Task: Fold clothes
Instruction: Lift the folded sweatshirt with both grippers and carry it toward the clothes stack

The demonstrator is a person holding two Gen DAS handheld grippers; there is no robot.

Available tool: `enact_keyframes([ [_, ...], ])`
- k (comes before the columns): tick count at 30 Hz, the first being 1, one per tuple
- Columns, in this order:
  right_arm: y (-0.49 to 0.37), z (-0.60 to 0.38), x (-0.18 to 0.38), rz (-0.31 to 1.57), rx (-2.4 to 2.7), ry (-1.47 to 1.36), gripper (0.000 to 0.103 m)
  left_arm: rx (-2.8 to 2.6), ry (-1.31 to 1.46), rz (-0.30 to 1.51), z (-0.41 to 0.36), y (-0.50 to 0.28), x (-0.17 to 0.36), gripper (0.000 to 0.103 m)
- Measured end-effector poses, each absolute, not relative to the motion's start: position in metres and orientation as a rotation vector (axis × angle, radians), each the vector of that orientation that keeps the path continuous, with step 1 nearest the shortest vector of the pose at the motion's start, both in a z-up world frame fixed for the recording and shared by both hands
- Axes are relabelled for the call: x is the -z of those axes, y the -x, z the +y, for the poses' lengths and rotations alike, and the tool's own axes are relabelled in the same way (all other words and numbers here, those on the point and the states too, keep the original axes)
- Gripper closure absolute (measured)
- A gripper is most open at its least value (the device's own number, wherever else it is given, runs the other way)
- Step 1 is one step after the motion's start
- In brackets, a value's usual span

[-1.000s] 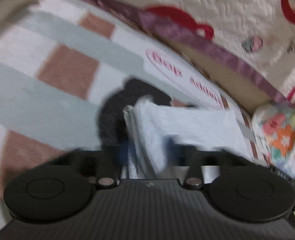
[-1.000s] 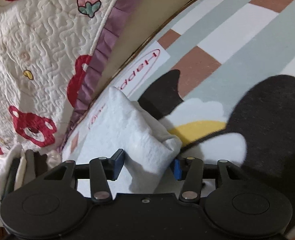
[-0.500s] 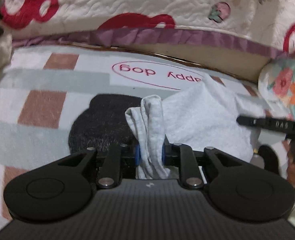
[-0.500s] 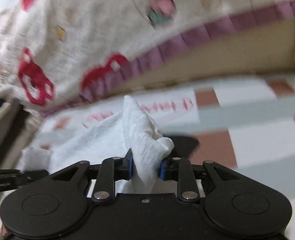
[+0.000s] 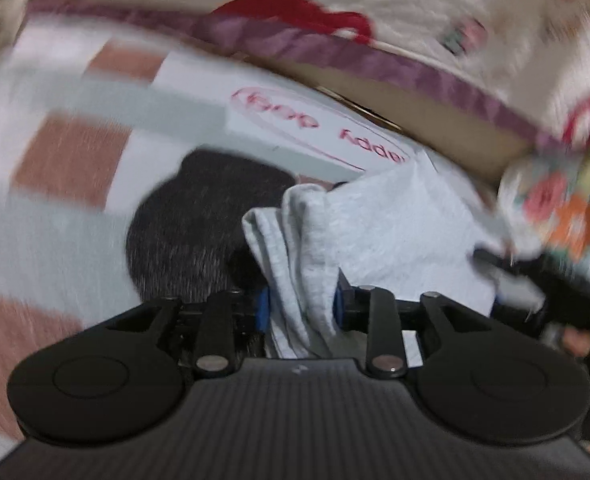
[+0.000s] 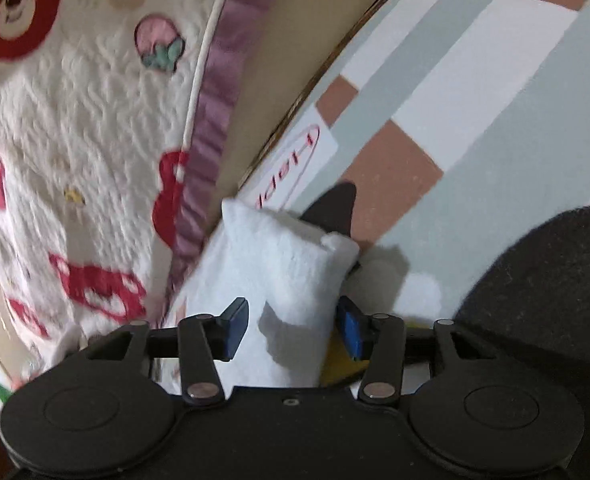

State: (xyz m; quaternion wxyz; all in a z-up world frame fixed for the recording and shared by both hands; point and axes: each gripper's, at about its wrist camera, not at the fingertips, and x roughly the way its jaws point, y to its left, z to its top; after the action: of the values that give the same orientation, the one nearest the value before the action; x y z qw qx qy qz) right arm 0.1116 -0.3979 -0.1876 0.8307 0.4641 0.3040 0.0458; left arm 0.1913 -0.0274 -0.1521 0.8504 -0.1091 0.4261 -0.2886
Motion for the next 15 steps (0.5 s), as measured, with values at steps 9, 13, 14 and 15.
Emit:
enact_keyframes([
  [9,-0.128,-0.359,0.126,0.609,-0.137,-0.546,0.082,0.621,-0.072,0.649,-0.049,-0.161,0.11,0.087],
  [13,-0.117,-0.339,0.082,0.529,-0.201,-0.445,0.082,0.625,-0.007,0.59,-0.036,-0.155,0.092,0.087],
  [14,-0.113,-0.334,0.071,0.508,-0.219,-0.422,0.082,0.63,0.028,0.588,-0.029,-0.155,0.09,0.087],
  [15,-0.11,-0.329,0.06,0.487,-0.236,-0.399,0.082,0.636,0.064,0.587,-0.023,-0.154,0.088,0.087],
])
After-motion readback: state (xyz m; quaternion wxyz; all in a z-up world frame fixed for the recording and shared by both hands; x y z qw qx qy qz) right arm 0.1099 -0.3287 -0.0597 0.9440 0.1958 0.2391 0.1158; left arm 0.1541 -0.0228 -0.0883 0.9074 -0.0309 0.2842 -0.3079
